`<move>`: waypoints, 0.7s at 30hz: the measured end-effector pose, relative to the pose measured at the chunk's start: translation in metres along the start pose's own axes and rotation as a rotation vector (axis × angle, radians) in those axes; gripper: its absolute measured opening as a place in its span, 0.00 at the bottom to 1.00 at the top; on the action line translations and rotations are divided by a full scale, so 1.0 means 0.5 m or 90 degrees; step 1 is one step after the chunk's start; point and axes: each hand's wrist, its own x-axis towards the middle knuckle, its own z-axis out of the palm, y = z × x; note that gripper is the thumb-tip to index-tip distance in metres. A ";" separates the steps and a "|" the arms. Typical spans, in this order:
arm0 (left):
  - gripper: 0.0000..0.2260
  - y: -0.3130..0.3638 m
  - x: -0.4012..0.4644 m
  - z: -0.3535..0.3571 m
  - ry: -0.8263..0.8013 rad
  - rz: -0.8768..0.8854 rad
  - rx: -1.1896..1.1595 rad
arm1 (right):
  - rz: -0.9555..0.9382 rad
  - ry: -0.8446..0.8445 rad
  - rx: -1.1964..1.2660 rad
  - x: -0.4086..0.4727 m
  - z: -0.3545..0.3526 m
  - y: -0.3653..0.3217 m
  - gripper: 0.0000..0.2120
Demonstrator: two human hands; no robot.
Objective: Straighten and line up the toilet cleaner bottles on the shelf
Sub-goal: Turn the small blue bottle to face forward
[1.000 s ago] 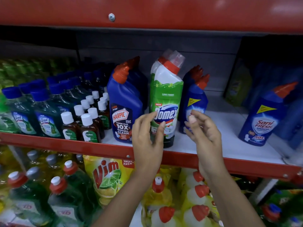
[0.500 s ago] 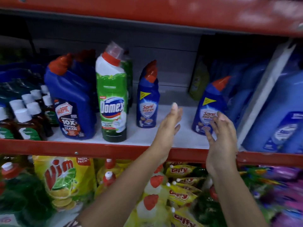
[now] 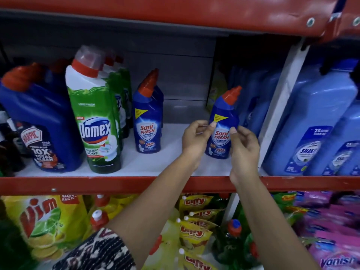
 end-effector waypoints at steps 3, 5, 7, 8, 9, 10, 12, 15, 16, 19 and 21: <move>0.12 -0.002 -0.006 -0.009 0.016 0.045 0.024 | -0.021 -0.002 -0.021 -0.004 -0.004 0.003 0.05; 0.12 0.006 -0.014 -0.021 0.026 0.071 0.027 | -0.031 -0.010 -0.022 -0.011 -0.004 0.000 0.05; 0.13 0.018 -0.026 -0.038 0.035 0.095 0.028 | -0.054 -0.021 -0.027 -0.023 0.000 -0.010 0.04; 0.14 0.024 -0.034 -0.049 0.038 0.109 0.034 | -0.068 -0.029 -0.025 -0.030 0.003 -0.016 0.04; 0.14 0.030 -0.042 -0.061 0.044 0.125 0.046 | -0.078 -0.040 -0.020 -0.039 0.008 -0.022 0.04; 0.13 0.036 -0.051 -0.074 0.052 0.143 0.060 | -0.086 -0.057 -0.017 -0.047 0.013 -0.026 0.04; 0.11 0.046 -0.068 -0.105 0.068 0.178 0.081 | -0.092 -0.088 -0.018 -0.066 0.028 -0.031 0.04; 0.05 0.059 -0.093 -0.149 0.097 0.231 0.126 | -0.093 -0.120 -0.022 -0.093 0.054 -0.029 0.04; 0.03 0.062 -0.102 -0.165 0.110 0.246 0.138 | -0.089 -0.131 -0.024 -0.104 0.065 -0.025 0.04; 0.04 0.065 -0.129 -0.214 0.143 0.291 0.162 | -0.069 -0.169 -0.007 -0.138 0.100 -0.009 0.04; 0.03 0.065 -0.138 -0.240 0.156 0.304 0.183 | -0.062 -0.189 -0.001 -0.155 0.122 0.001 0.04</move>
